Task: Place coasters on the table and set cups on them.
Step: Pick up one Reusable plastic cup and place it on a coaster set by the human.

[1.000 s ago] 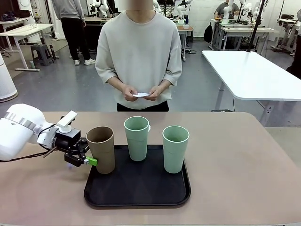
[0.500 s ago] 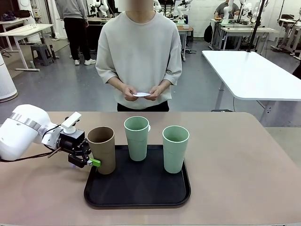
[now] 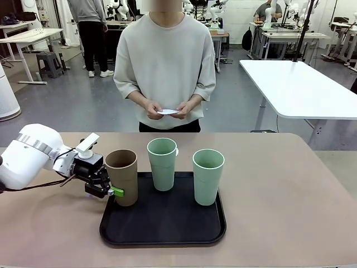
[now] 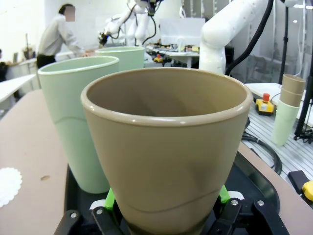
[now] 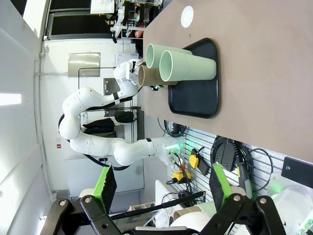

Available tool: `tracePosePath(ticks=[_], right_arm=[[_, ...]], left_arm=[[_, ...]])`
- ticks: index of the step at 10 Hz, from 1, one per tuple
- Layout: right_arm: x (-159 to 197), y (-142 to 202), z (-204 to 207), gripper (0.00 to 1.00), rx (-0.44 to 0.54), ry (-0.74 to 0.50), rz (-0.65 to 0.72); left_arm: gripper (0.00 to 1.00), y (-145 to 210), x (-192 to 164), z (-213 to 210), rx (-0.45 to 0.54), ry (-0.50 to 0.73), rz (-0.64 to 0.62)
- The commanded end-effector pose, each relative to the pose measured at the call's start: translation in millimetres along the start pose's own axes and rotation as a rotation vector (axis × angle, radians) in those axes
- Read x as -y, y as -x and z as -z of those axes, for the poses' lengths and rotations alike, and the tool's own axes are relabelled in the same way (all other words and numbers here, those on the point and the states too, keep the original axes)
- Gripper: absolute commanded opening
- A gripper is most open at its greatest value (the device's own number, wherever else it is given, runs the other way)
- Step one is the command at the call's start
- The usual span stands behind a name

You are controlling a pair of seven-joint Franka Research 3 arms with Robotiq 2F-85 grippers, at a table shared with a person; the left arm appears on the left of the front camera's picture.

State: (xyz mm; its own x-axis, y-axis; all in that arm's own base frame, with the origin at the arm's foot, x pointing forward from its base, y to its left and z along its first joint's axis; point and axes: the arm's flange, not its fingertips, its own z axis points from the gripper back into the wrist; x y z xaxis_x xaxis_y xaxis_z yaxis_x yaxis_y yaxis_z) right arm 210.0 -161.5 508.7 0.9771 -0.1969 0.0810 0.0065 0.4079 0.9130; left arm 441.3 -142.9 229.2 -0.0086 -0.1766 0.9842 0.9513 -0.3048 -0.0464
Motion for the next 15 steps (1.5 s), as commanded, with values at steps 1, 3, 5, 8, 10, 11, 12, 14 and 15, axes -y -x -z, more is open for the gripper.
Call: tracePosePath(ticks=[1,3,5,8,10,11,12,14,15], right_arm=[[-1,-2,0,1.00,0.003,-0.024,-0.002],[-1,-2,0,1.00,0.003,-0.024,-0.002],[-1,-2,0,1.00,0.003,-0.024,-0.002],[-1,-2,0,1.00,0.003,-0.024,-0.002],[-1,-2,0,1.00,0.003,-0.024,-0.002],[-1,-2,0,1.00,0.003,-0.024,-0.002],[-1,-2,0,1.00,0.003,-0.024,-0.002],[-1,-2,0,1.00,0.003,-0.024,-0.002],[-1,-2,0,1.00,0.003,-0.024,-0.002]], left_arm=[[0.00,2,0,0,0.001,-0.007,0.047],[0.00,1,3,-1,-0.009,-0.015,0.047],[0.29,-3,8,-5,-0.018,-0.020,0.048],[0.65,-20,22,-8,-0.034,-0.018,-0.001],[0.65,-61,39,-11,-0.042,-0.027,0.001],[0.65,-83,46,-9,-0.043,-0.024,0.028],[0.65,-105,50,-7,-0.046,-0.036,0.049],[0.65,-147,49,-2,-0.033,-0.043,0.070],[0.65,-167,47,-1,-0.017,-0.046,0.064]])
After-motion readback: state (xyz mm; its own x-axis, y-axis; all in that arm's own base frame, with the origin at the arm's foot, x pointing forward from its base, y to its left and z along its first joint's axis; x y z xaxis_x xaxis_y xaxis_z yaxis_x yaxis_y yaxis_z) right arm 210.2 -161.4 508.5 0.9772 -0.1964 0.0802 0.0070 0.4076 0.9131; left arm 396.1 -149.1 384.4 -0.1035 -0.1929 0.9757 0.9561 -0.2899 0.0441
